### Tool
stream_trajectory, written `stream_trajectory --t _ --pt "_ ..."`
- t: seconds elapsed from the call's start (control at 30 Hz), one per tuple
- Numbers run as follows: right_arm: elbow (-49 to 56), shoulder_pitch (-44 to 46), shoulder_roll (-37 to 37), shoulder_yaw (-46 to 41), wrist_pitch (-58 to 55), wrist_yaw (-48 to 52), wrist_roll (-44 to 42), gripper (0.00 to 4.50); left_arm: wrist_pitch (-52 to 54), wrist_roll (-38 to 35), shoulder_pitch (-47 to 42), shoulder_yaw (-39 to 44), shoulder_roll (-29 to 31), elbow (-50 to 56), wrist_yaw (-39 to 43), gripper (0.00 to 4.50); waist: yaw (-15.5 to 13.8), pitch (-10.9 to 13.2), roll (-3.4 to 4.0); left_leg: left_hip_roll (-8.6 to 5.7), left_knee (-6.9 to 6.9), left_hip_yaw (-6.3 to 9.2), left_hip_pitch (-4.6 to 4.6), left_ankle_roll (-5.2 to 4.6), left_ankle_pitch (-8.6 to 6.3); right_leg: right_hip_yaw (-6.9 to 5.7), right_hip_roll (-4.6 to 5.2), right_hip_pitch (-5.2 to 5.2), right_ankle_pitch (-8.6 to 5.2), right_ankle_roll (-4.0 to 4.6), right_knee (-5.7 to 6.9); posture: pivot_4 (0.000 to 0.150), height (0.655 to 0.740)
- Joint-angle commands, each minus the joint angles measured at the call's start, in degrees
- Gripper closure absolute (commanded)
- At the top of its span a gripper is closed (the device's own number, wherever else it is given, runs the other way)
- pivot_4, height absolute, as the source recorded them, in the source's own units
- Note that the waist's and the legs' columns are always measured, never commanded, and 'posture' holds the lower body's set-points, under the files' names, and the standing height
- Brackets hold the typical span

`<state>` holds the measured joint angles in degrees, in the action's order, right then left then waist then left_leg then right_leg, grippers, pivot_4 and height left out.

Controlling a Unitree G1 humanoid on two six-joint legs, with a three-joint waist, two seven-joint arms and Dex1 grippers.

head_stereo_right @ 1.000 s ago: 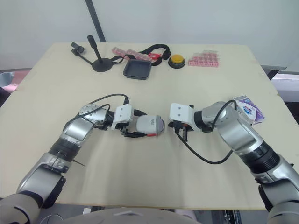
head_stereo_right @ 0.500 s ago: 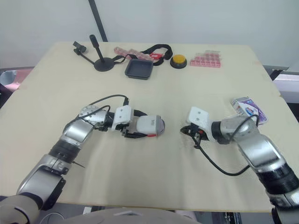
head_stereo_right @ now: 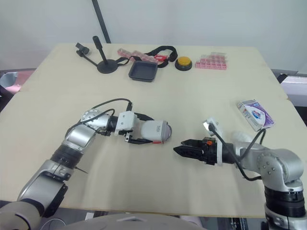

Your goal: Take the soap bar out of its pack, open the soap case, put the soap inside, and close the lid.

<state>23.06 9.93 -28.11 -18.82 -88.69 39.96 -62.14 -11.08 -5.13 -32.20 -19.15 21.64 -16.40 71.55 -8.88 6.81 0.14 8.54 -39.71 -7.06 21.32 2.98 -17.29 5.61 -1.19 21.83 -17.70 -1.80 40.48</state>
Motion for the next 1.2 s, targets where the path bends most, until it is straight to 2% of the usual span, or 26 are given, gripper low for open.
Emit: stream_trajectory --t 0.03,0.2,0.37,0.53,0.63,0.87,1.2 --pt "-4.61 1.53 0.31 -2.17 -3.81 -7.14 -13.13 0.04 -3.69 -1.3 -0.18 0.88 -0.34 2.92 -0.53 1.04 -0.49 0.0 0.0 -0.03 0.0 -0.01 -0.01 0.0 0.0 0.0 -0.01 -0.01 0.0 0.0 -0.01 0.15 0.74" --pt "-11.4 3.43 2.2 -2.12 -2.93 -19.58 -21.94 0.04 -5.38 -1.17 0.08 0.84 -0.41 2.76 -0.81 1.04 -1.57 -0.01 0.04 -0.06 0.01 -0.06 -0.04 0.01 0.0 -0.01 -0.11 -0.04 0.0 0.0 -0.04 0.15 0.74" --pt "-15.69 4.49 2.97 0.31 2.58 -31.0 -28.71 0.04 -5.69 -1.06 -0.21 0.74 -0.73 2.41 -1.32 1.04 -1.97 -0.01 0.04 -0.07 0.02 -0.04 -0.08 0.01 0.0 -0.13 -0.21 -0.04 0.0 -0.02 0.0 0.15 0.74" --pt "-16.44 5.35 2.87 4.17 8.45 -38.63 -33.63 0.04 -5.89 -0.94 -0.38 0.68 -0.76 1.87 -1.44 1.04 -1.8 -0.01 0.04 -0.07 0.17 -0.09 -0.13 0.05 -0.01 -0.12 -0.03 -0.03 0.0 -0.02 -0.05 0.15 0.74" --pt "-16.57 5.62 2.31 6.24 10.98 -41.03 -36.01 0.04 -5.96 -0.87 -0.54 0.69 -0.74 1.51 -1.48 1.04 -2.18 -0.01 0.04 -0.07 0.15 -0.08 0.09 0.07 -0.02 -0.08 -0.29 -0.04 0.01 -0.05 -0.32 0.15 0.74" --pt "-15.66 6.43 0.36 10.96 15.12 -43.33 -42.18 0.04 -6.31 -0.59 -0.54 0.53 -1.0 0.98 -1.84 1.04 -2.27 -0.01 0.04 -0.06 0.2 0.12 0.01 0.09 -0.04 -0.57 -0.2 -0.04 -0.01 -0.09 -0.15 0.15 0.74" --pt "-15.94 7.3 -1.87 15.67 18.39 -43.32 -42.38 0.04 -6.33 -0.4 -0.57 0.57 -0.98 0.93 -2.22 1.04 -3.0 -0.01 0.04 -0.05 0.21 0.2 0.12 0.15 -0.08 -0.71 -0.23 -0.11 -0.01 -0.11 -0.38 0.15 0.74"
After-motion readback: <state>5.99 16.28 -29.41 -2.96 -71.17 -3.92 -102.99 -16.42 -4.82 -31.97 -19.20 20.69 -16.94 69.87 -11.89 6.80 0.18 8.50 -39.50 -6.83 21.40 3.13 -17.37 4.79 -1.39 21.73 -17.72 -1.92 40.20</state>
